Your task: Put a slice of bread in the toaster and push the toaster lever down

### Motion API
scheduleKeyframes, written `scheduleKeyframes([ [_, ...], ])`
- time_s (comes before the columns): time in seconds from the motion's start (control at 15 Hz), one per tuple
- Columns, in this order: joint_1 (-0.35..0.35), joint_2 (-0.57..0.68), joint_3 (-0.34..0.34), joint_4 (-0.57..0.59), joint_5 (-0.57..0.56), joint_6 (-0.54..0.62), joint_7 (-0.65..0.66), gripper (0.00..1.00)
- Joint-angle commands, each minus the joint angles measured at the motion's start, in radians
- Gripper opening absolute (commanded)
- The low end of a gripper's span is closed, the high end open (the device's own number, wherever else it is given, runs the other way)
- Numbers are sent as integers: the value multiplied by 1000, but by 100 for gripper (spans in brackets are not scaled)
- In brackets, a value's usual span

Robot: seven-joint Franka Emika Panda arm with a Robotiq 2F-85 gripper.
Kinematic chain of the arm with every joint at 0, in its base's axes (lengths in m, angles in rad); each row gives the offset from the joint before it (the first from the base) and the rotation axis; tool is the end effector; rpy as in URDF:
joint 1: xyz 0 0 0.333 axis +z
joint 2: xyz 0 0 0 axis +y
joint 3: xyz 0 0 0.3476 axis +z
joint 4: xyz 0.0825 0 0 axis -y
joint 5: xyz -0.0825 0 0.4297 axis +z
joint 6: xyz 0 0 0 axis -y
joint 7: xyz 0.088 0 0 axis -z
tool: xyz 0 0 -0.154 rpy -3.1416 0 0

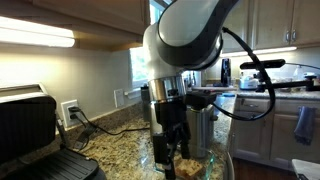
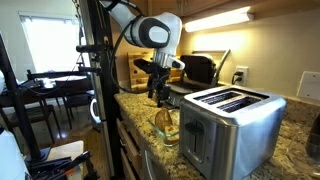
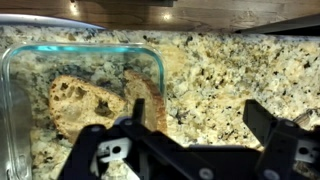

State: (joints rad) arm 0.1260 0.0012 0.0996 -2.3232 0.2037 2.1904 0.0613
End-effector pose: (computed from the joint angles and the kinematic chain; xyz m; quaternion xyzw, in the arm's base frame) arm 0.5039 0.1311 0.2834 -0.9945 -0.0172 0.0772 0.0684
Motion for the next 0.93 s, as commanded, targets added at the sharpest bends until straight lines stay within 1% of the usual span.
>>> scheduleKeyframes([
  [0.0, -9, 47, -1, 27, -17, 17, 21, 100],
  [0.4, -18, 120, -14, 89, -14, 10, 14, 100],
  [0.87, -34, 176, -23, 151, -10, 2, 12, 100],
])
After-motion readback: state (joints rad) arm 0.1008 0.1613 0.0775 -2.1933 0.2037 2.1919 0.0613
